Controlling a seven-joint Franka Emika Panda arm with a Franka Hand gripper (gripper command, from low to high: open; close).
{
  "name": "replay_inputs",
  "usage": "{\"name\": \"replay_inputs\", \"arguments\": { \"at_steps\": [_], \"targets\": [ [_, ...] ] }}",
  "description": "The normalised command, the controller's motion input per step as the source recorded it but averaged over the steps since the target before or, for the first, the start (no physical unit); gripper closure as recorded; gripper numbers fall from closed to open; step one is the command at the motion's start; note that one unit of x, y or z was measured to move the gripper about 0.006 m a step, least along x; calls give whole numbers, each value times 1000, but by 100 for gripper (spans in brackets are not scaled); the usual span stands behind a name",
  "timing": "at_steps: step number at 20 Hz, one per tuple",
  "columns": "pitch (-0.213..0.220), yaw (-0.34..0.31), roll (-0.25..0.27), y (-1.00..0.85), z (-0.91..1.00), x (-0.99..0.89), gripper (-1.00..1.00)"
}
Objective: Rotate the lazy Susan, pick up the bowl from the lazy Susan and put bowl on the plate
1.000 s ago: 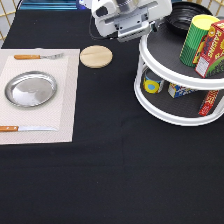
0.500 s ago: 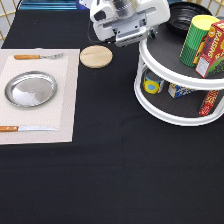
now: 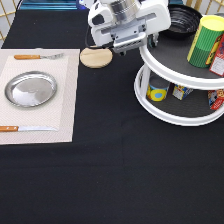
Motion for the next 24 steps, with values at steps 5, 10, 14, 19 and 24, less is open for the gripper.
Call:
{"name": "replay_inputs", "arguments": {
  "at_steps": [5, 10, 14, 19, 24],
  "targets": [
    [0, 67, -78, 290, 28, 770, -100],
    [8, 64, -91, 414, 104, 711, -100],
    [15, 58, -96, 57, 804, 143, -100],
    [-31, 9, -88, -192, 1000, -330, -100],
    [-111, 23, -118, -101, 858, -869, -100]
  ]
}}
